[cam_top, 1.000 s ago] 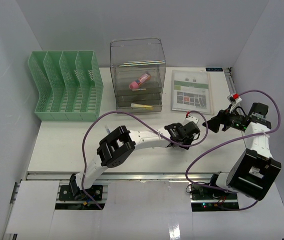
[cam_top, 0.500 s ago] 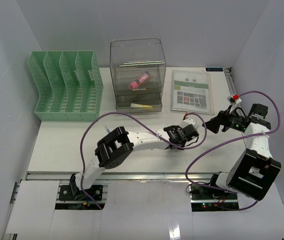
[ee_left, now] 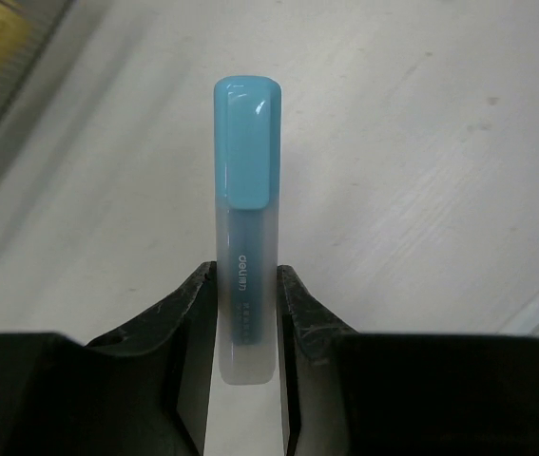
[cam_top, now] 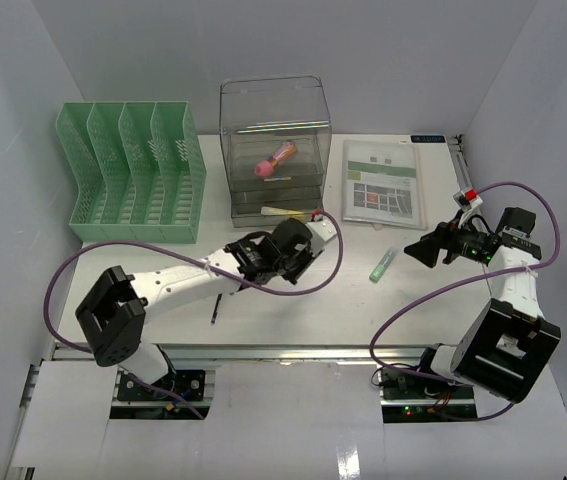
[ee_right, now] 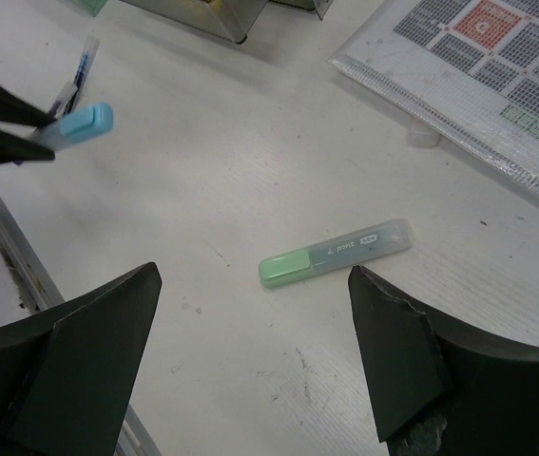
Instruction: Organize the desk
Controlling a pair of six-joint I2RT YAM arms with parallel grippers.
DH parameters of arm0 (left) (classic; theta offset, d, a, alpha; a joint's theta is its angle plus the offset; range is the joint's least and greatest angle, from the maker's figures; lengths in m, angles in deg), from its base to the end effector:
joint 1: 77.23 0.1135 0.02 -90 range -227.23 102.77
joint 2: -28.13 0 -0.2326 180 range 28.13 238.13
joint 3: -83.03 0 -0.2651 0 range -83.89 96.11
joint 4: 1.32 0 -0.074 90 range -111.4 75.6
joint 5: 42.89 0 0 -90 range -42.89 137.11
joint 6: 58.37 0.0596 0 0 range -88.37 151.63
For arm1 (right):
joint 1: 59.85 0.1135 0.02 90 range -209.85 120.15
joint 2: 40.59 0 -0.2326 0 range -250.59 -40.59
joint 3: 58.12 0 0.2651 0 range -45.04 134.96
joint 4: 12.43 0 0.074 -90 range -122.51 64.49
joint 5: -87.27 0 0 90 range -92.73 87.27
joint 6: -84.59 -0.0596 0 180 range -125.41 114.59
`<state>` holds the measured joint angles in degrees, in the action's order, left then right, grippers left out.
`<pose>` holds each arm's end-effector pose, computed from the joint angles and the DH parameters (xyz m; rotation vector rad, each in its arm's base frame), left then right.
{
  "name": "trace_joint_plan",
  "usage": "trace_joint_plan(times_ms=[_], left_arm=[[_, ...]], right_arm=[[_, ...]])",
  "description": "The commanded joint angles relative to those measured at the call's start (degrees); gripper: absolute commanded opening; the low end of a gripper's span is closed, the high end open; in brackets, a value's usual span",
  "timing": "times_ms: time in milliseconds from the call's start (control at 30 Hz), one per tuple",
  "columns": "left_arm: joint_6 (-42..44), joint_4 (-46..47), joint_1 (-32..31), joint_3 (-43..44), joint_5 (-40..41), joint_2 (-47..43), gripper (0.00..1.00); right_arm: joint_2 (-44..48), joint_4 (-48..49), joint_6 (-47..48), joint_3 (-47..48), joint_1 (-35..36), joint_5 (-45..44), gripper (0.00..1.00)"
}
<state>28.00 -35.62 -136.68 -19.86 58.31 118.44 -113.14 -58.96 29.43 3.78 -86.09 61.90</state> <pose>0.1975 -0.3118 0.1879 1.0412 2.1609 -0.2873 0.2613 -0.0687 0.2028 -0.5189 1.9566 0.7863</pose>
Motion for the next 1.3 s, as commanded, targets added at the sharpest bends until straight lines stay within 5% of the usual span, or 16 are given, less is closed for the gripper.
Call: trace_joint_plan(times_ms=[0, 300, 633, 833, 1067, 1233, 1267], left_arm=[[22.0, -3.2, 7.3, 0.9, -6.4, -3.2, 0.01], [40.3, -3.9, 17.4, 12.8, -3.7, 4.9, 0.04], [46.6, -1.8, 21.1, 21.5, -4.1, 11.8, 0.08], [45.7, 1.1, 23.8, 22.2, -4.4, 14.2, 0.59], [38.3, 6.5, 23.8, 17.8, -7.5, 6.3, 0.98], [27.0, 8.3, 23.8, 9.0, -13.6, -5.3, 0.98], [24.9, 9.0, 23.8, 6.8, -13.9, -8.0, 0.98]], right_arm=[[1.0, 0.2, 0.9, -1.1, -0.1, 1.3, 0.86], [0.8, 0.9, 0.7, -1.8, -0.1, 0.9, 0.86], [0.8, 1.3, 0.6, -2.0, 0.0, 0.8, 0.86], [1.6, 1.4, 1.9, -2.7, 0.2, -0.2, 0.88], [3.5, 3.8, 1.1, -4.1, 9.6, -12.1, 0.91], [4.8, 11.4, -7.1, -6.7, 24.7, -39.9, 0.96], [4.6, 12.5, -9.1, -7.2, 26.1, -44.7, 0.9]])
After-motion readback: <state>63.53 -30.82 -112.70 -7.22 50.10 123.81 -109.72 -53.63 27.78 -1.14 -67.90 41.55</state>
